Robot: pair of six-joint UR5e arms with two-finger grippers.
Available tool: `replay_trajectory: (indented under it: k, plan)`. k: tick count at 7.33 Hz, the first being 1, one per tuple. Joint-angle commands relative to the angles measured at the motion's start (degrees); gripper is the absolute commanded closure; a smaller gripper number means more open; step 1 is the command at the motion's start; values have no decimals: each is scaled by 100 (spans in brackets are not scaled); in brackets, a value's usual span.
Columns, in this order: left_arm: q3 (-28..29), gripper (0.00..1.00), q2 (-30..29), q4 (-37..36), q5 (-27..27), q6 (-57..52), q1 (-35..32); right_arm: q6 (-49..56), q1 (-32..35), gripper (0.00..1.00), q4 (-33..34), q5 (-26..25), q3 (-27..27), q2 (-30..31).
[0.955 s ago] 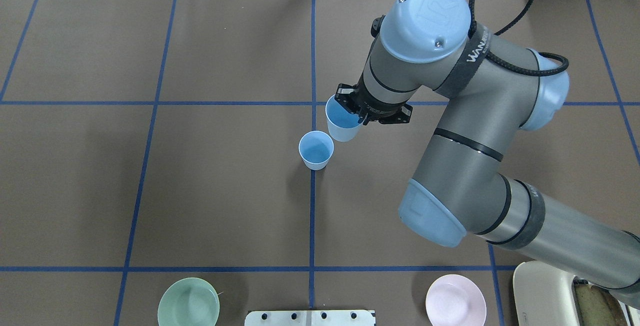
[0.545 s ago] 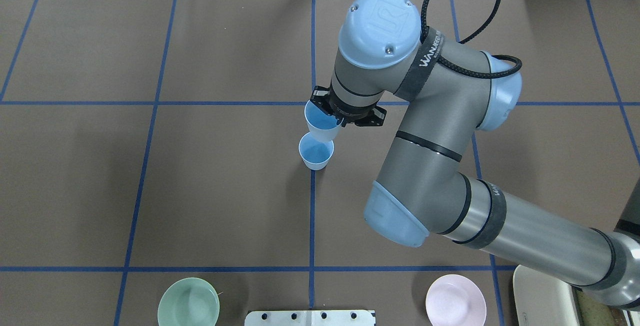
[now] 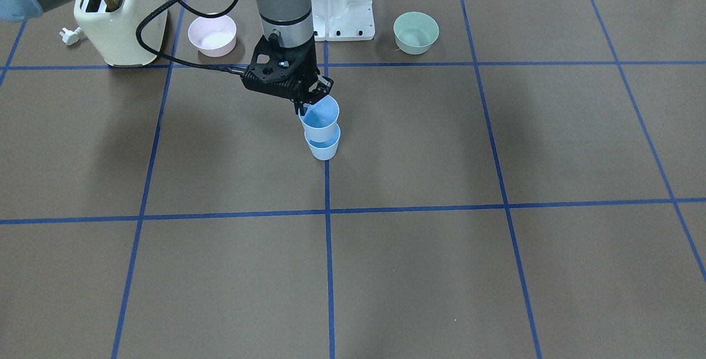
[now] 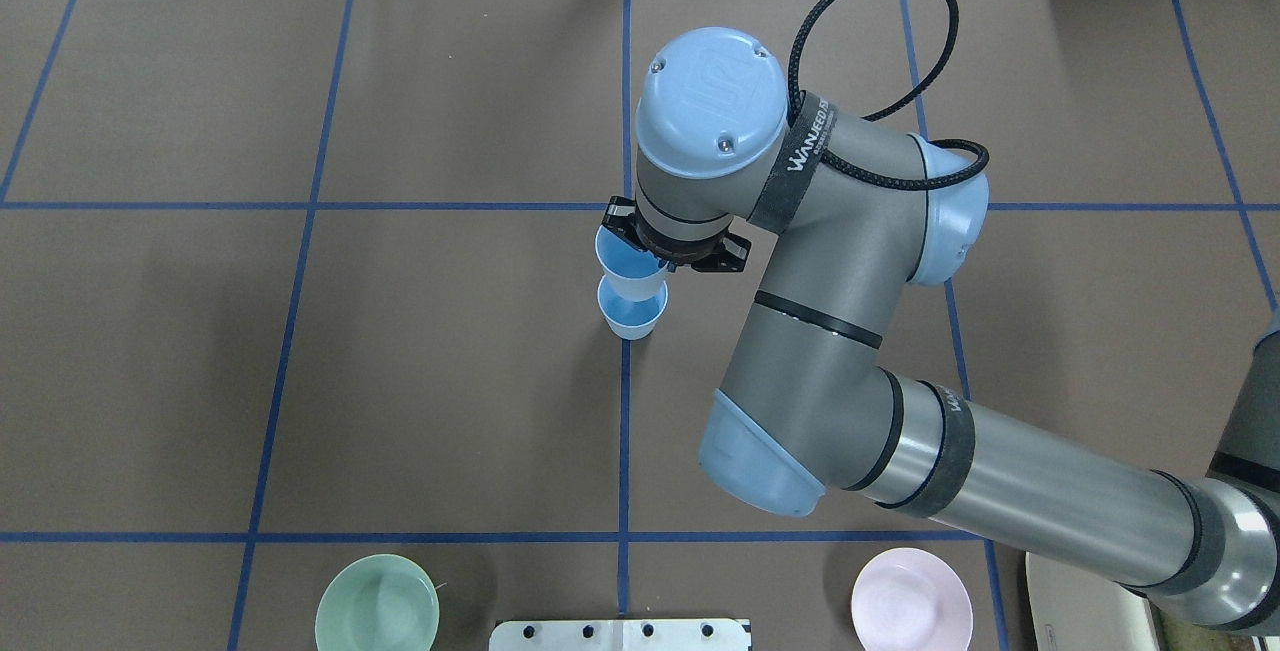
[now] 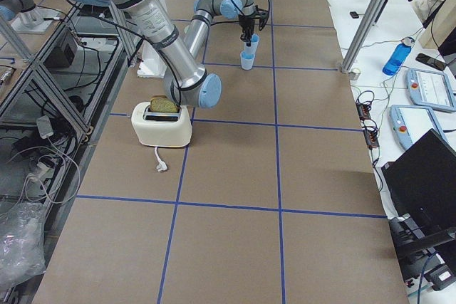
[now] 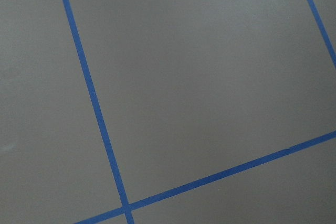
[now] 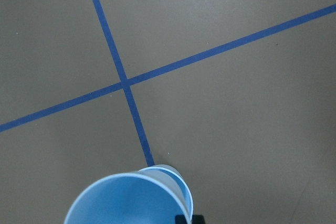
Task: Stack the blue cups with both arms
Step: 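Lower the cup into the center cup and open the right gripper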
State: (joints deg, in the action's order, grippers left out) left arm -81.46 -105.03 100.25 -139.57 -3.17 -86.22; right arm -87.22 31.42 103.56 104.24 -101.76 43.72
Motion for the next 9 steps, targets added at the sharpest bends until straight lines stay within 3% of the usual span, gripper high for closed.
replay_trajectory:
  k: [1,9]
  plan:
    - [16,2,-8,3,0,0,0,-93,-100,100,-257,-70,130,40]
    - [95,2,-35,47,0,9,9,-102,-162,100,-389,-158,130,181]
